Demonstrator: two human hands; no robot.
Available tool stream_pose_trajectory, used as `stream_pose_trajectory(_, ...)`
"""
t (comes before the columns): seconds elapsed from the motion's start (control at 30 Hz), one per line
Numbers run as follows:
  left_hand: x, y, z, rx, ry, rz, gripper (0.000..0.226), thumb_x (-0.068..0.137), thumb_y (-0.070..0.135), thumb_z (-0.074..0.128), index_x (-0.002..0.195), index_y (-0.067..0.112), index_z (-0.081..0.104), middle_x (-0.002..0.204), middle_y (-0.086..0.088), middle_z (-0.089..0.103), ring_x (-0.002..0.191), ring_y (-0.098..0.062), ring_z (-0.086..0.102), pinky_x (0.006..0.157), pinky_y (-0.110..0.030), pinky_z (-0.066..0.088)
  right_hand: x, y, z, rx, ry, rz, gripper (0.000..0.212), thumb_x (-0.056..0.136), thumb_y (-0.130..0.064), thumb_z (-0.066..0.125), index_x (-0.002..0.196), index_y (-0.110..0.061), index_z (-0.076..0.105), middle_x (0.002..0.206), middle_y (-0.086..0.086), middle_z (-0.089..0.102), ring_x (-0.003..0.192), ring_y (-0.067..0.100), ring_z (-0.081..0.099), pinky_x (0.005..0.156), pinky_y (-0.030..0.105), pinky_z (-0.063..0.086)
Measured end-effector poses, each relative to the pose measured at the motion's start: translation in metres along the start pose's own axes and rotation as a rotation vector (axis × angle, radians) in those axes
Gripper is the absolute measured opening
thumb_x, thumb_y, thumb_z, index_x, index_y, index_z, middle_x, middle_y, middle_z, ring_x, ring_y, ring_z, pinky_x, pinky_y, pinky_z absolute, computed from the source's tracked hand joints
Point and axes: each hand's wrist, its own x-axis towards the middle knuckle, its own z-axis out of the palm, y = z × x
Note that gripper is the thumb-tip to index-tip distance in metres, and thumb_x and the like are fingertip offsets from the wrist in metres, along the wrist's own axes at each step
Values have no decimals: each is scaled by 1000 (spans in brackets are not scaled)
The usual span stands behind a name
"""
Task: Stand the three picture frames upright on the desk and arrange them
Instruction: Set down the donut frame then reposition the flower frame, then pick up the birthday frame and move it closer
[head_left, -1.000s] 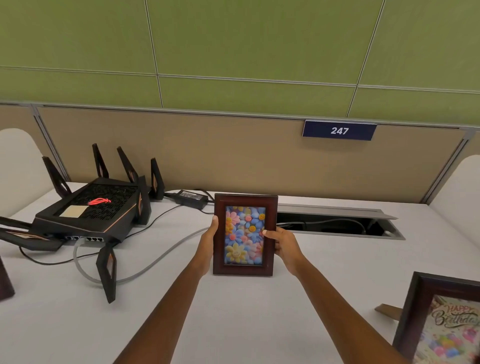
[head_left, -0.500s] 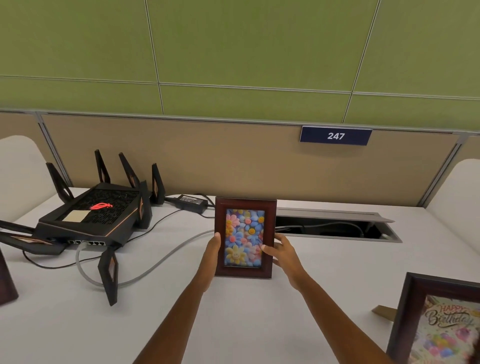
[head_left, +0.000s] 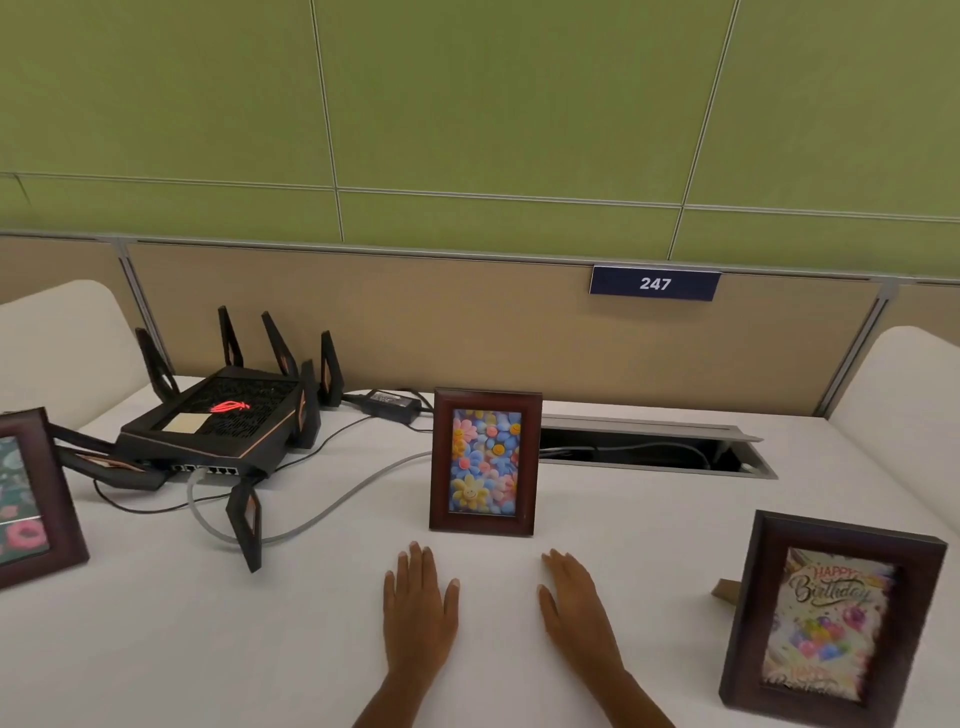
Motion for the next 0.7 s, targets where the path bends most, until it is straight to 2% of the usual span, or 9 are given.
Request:
stream_pose_trajectory(0.07,-8,-2,8,15,-51,35,71,93,41,9,105,2,68,112,-16,70,99,-30,68,109,-38,35,-11,3,3,-66,3,-47,49,93,-31,20,141,-19,22,154,0,16,142,14,12,116,26,10)
stream_pose_trajectory(0.17,-23,-6,21,75,-24,75,81,93,43,-1,100,3,70,105,-16,72,92,-30,71,116,-26,-6,-29,3,1,-186,67,-93,54,83,-32,22,127,-14,49,140,-2,43,132,21,41,107,26,34)
stream_pose_trajectory(0.23,-36,-3,19,104,-72,98,83,93,42,-3,99,4,71,104,-16,73,92,-30,71,116,-33,19,-38,5,-3,-226,71,-77,49,88,-29,22,99,-18,69,111,-7,67,100,19,67,80,22,53)
stream_pose_trajectory(0.27,-41,0,18,121,-78,90,84,93,42,-4,97,5,72,103,-16,73,91,-30,71,103,-38,41,-42,9,-1,-246,92,-89,57,92,-28,15,92,-21,71,102,-7,72,91,16,70,71,23,55)
stream_pose_trajectory(0.33,-50,4,18,129,-39,72,85,94,40,-5,96,7,73,101,-15,74,91,-28,71,74,-43,57,-53,12,-4,-301,79,-91,57,92,-29,14,92,-23,71,100,-6,74,92,14,70,71,27,57)
stream_pose_trajectory(0.47,-62,12,26,120,-35,74,84,93,40,-5,95,6,72,100,-17,74,91,-30,71,70,-45,58,-72,18,-13,-313,39,-135,65,80,-38,13,123,-10,52,135,9,49,128,29,45,109,42,31)
stream_pose_trajectory(0.57,-73,29,26,97,-24,81,84,94,41,-4,96,5,72,100,-20,73,92,-32,70,69,-45,57,-83,32,-21,-323,96,-117,60,93,-35,6,110,-13,60,117,10,66,110,26,62,112,32,21)
stream_pose_trajectory(0.63,-83,50,14,13,-67,75,72,94,42,5,116,2,60,124,-26,59,115,-36,58,91,-45,50,-91,36,-31,-327,151,-152,56,95,-35,3,106,-20,56,108,5,71,103,21,66,111,24,5)
stream_pose_trajectory(0.7,-92,71,11,-20,-84,129,58,96,41,17,141,6,26,152,-22,21,142,-32,20,116,-40,19,-101,41,-45,-286,235,-205,51,95,-34,5,108,-20,53,110,7,70,106,22,64,112,22,-7)
